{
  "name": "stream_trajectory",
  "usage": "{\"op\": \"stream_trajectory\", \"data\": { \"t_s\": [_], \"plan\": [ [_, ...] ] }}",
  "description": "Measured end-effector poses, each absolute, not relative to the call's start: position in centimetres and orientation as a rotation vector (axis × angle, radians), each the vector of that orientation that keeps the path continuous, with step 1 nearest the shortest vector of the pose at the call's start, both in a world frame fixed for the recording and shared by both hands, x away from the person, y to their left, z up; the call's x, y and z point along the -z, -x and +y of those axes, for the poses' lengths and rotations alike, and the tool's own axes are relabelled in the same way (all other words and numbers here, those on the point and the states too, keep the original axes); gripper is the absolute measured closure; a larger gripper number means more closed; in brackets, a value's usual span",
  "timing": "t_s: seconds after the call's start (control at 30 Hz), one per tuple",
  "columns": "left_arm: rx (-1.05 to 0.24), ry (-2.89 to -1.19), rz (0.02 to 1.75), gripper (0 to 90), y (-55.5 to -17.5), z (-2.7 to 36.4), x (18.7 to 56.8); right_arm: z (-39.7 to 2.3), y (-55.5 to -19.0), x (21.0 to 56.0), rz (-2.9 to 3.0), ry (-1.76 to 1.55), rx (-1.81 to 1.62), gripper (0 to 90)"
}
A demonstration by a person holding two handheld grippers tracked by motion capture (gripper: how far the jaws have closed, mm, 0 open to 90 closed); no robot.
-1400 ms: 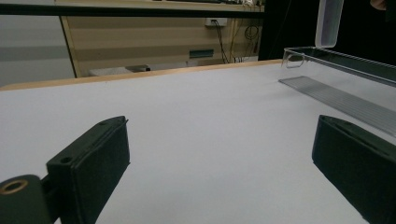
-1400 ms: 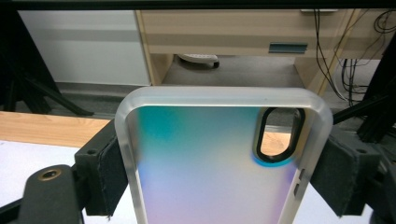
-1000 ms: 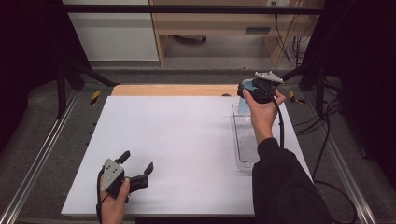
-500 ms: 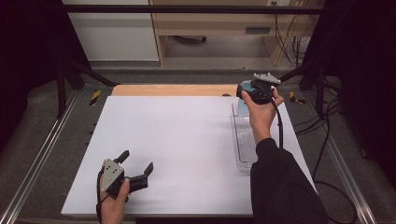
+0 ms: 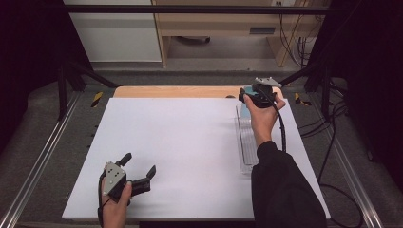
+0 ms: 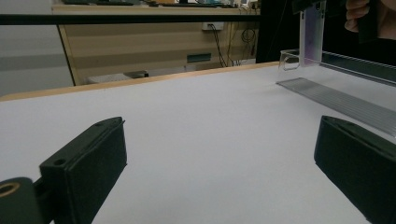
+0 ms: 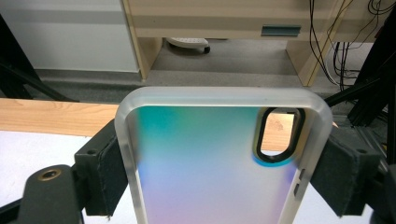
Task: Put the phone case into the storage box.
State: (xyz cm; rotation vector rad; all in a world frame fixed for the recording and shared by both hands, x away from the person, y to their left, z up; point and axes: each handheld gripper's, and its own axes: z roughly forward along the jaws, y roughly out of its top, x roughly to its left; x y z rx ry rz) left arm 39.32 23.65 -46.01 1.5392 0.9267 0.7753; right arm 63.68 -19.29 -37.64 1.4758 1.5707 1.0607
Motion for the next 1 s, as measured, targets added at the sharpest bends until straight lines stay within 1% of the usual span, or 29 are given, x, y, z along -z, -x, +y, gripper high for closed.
{"op": "stream_trajectory", "data": {
  "t_s": [0.4, 1.0],
  "plan": [
    [-0.78, -1.535, 0.945, 2.0, -39.3, 23.8, 46.2, -19.3, -64.6, 38.7, 1.514, -1.49, -1.05, 17.5],
    [-0.777, -1.558, 0.913, 2.0, -39.2, 23.3, 46.0, -18.9, -65.0, 41.0, 1.486, -1.508, -1.02, 17.4]
  ]
}}
